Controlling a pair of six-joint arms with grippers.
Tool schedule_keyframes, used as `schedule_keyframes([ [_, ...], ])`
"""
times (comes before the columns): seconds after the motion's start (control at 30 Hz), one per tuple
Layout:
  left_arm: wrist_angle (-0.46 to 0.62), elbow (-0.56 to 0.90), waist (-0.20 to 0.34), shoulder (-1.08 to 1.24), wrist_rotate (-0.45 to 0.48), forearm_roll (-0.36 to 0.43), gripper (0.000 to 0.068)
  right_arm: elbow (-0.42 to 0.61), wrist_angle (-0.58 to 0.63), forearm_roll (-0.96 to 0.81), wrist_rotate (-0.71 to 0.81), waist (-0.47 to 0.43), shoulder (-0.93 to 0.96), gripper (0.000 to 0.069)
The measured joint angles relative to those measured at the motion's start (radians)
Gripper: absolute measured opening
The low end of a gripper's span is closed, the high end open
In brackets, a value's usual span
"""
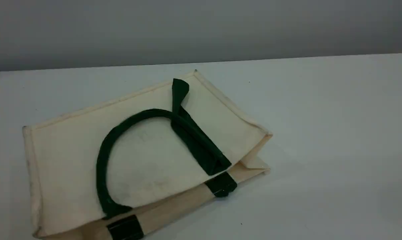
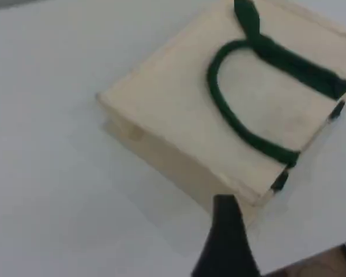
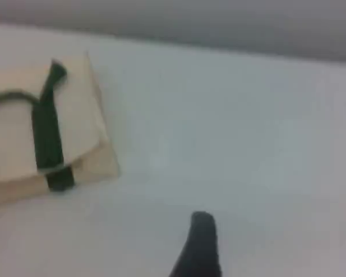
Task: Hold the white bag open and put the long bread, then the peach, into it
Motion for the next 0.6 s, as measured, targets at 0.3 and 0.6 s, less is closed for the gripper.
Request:
schedule_keyframes([
  [0.3,-0.028,0.042,0.0,-0.001,0.0,-0.005,0.0494,0.092,-0.057,0.011,0.0,0.0,0.0,0.0586],
  [0.6,-0.028,0.074,0.0,-0.008,-0.025,0.016,0.0494,0.091,-0.054,0.01,0.0,0.0,0.0,0.0586],
])
